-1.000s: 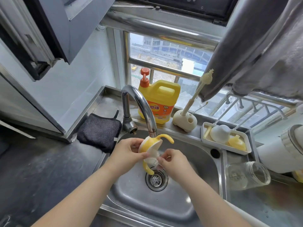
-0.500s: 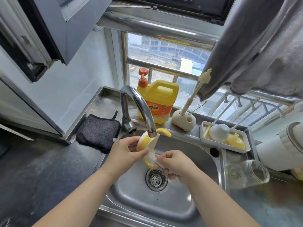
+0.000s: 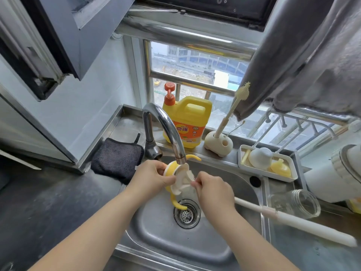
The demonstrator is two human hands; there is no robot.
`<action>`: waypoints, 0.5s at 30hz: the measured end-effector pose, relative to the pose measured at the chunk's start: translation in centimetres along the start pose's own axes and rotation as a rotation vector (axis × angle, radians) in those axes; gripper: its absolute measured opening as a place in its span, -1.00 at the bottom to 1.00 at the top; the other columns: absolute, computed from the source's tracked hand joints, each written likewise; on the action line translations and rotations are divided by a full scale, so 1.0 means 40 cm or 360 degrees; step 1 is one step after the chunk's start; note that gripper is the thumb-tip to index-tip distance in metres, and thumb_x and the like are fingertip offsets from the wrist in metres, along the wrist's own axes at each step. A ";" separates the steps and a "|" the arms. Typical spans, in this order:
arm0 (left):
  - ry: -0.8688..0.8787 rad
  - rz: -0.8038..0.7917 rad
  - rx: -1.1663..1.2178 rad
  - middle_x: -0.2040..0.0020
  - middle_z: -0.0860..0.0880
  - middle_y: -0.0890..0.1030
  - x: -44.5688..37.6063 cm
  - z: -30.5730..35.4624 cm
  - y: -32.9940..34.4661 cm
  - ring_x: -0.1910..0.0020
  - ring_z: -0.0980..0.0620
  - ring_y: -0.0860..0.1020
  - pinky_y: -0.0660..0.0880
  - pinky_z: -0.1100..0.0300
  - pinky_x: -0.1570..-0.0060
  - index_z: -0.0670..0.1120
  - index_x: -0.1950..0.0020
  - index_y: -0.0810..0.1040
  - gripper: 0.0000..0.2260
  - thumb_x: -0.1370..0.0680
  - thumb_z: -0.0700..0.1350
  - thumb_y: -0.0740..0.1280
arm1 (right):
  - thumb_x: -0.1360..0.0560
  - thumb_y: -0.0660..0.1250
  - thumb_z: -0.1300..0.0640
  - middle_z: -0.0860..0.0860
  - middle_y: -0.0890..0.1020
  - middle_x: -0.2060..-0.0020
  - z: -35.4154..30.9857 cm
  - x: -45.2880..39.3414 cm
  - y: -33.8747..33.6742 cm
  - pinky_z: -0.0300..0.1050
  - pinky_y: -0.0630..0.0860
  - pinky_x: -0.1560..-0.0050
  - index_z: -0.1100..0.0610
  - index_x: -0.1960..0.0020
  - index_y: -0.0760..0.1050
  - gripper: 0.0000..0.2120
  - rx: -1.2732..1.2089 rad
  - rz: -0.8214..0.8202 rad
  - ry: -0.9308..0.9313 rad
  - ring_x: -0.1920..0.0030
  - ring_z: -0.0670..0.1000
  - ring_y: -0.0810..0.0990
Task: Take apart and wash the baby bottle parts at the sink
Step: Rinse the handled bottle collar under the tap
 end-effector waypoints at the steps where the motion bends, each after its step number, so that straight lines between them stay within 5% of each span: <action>1: 0.0007 0.0002 -0.0008 0.38 -0.06 0.61 0.005 0.000 0.002 0.41 0.17 0.45 0.35 0.35 0.38 -0.11 0.22 0.67 -0.98 -0.38 -0.20 0.48 | -0.56 0.25 -0.05 -0.01 0.64 0.15 0.018 0.001 0.029 -0.11 0.37 0.25 0.02 0.13 0.47 -0.83 -0.0214 -0.0172 0.0119 0.10 0.07 0.59; 4: 0.0026 0.0041 -0.0015 0.29 -0.13 0.66 0.012 -0.006 0.004 0.36 0.13 0.47 0.34 0.38 0.39 -0.13 0.18 0.68 -0.95 -0.39 -0.19 0.49 | -0.52 0.35 0.01 -0.06 0.65 0.31 0.028 0.015 0.068 -0.33 0.43 0.38 0.03 0.29 0.45 -0.76 -0.0911 -0.0482 0.0361 0.43 -0.24 0.52; 6: -0.0004 0.0009 -0.0083 0.36 -0.08 0.62 0.009 -0.013 0.004 0.37 0.14 0.46 0.33 0.39 0.41 -0.14 0.19 0.68 -0.94 -0.39 -0.16 0.49 | -0.52 0.34 0.01 -0.08 0.64 0.33 0.028 0.012 0.065 -0.33 0.42 0.38 0.04 0.26 0.48 -0.78 -0.0852 -0.0486 0.0347 0.42 -0.25 0.52; 9: -0.0152 -0.0105 -0.0152 0.41 -0.03 0.52 0.000 -0.035 0.019 0.40 0.10 0.45 0.46 0.21 0.35 -0.22 0.24 0.63 -0.76 -0.33 -0.03 0.45 | -0.50 0.34 -0.04 -0.01 0.63 0.21 0.003 -0.009 0.014 -0.13 0.31 0.34 0.04 0.16 0.48 -0.83 -0.0077 -0.0079 0.0012 0.16 0.07 0.60; 12: -0.0375 -0.0175 0.0045 0.34 -0.12 0.57 -0.015 -0.046 0.022 0.35 0.05 0.57 0.61 0.19 0.31 -0.34 0.17 0.60 -0.76 -0.43 -0.13 0.43 | -0.05 0.60 0.18 -0.03 0.48 0.54 -0.063 0.003 -0.029 -0.26 0.05 0.52 0.05 0.41 0.37 -0.61 0.0434 0.0425 -0.0518 0.55 0.05 0.48; 15: -0.0572 -0.0354 0.0212 0.33 -0.16 0.56 -0.015 -0.039 0.023 0.35 -0.03 0.58 0.62 0.19 0.28 -0.31 0.13 0.58 -0.81 -0.50 -0.16 0.40 | -0.10 0.37 0.31 -0.02 0.43 0.54 -0.081 0.033 -0.044 -0.20 0.17 0.53 0.08 0.40 0.43 -0.81 0.0480 0.0790 -0.0968 0.55 0.03 0.40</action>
Point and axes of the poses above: each hand's wrist, its own x-axis away from the middle knuckle, its own y-axis out of the palm, z = x × y, the point moved 6 cm from there along -x, towards the middle knuckle
